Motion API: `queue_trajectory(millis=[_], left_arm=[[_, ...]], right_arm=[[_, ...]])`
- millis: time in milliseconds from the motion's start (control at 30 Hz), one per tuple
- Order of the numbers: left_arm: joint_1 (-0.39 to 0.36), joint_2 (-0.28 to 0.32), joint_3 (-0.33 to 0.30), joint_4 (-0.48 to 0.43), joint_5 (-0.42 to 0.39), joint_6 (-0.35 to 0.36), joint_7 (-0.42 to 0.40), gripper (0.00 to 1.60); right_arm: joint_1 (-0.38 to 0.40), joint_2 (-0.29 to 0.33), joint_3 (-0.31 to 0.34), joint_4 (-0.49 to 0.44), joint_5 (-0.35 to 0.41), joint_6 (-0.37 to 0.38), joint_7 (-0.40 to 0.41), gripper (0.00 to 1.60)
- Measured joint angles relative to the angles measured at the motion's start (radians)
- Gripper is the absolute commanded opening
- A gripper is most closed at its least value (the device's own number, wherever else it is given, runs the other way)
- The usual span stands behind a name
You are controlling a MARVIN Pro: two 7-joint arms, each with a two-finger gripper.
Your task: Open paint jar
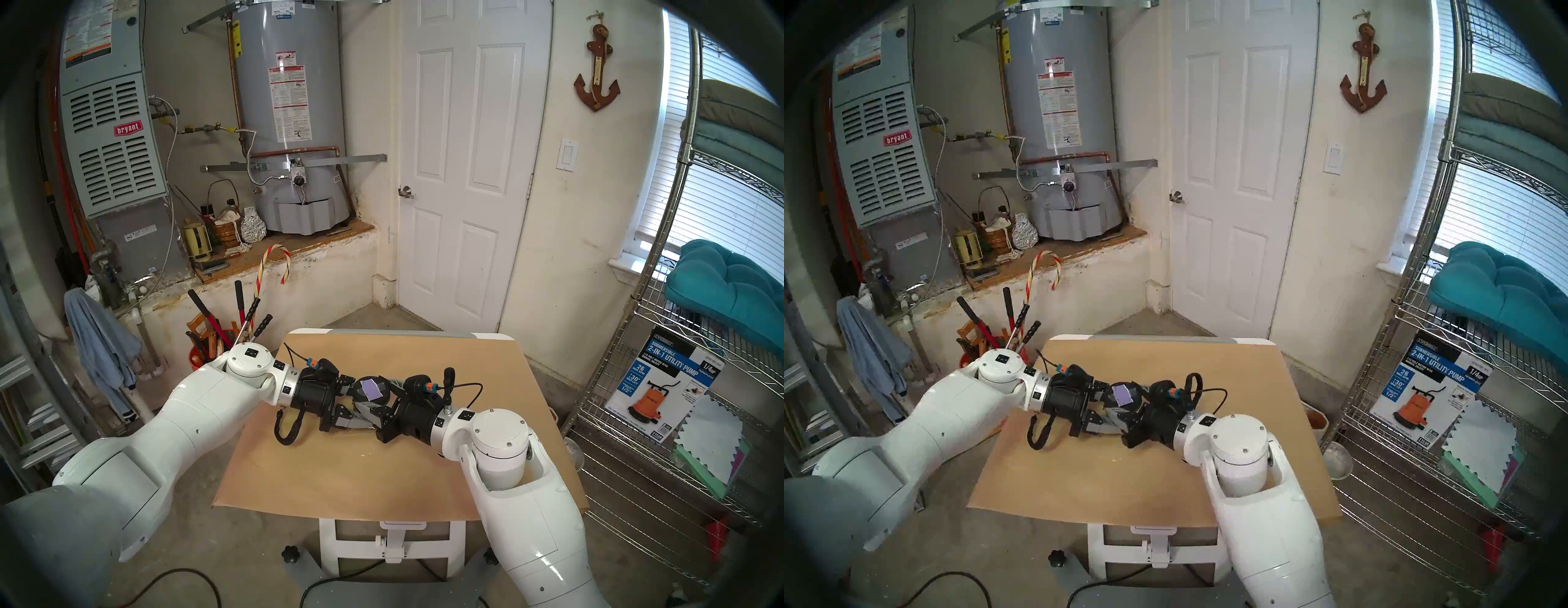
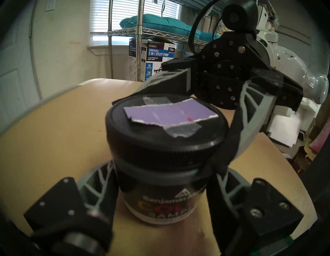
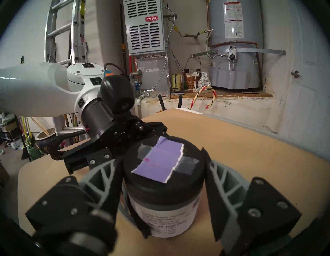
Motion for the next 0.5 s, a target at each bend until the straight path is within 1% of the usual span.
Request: queue_trajectory(millis=[200, 500], left_arm=[[-0.004, -0.001, 0.002, 0.006, 0.002, -0.002, -0.004, 0.00], [-0.009, -0.003, 0.004, 0.012, 0.006, -0.008, -0.009, 0.00]], right_arm=[[0.035, 0.034, -0.005, 0.026, 0.001, -0.021, 0.057, 0.01], [0.101, 0.080, -0.019, 0.091, 0.003, -0.095, 0.141, 0.00]])
